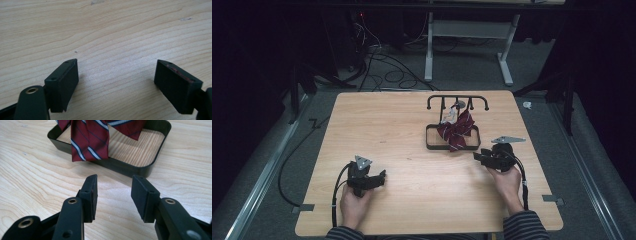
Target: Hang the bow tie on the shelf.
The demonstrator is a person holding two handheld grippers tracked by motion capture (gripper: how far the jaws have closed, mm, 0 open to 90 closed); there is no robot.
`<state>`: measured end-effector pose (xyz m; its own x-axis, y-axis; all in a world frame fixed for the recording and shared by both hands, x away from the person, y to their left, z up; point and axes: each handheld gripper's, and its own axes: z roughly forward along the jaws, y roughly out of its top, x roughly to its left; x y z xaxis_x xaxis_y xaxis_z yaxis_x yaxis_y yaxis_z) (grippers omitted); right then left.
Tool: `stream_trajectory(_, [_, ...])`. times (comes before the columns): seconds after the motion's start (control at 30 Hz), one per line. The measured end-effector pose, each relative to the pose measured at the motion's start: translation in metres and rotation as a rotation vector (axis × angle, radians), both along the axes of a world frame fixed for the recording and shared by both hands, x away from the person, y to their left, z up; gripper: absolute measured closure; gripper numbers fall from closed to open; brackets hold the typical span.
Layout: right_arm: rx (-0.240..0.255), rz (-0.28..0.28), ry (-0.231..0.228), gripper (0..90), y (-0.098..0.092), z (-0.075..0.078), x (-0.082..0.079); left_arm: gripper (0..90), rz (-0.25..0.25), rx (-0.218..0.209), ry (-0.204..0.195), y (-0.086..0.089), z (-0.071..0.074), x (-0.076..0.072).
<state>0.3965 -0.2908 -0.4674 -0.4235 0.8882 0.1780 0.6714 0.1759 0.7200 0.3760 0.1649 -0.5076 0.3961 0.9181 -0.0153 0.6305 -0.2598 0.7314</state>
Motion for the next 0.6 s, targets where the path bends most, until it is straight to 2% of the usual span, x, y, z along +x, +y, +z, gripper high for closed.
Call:
stream_trajectory(0.37, [-0.015,-0.004,0.027,57.5,0.001,-0.016,-0.001,20.0,0.0,0.0,0.0,0.0,0.0,0.0])
stream_trajectory(0.6, [-0.041,-0.001,0.037,57.4,0.005,-0.023,-0.003,20.1,0.0,0.0,0.0,0.0,0.0,0.0])
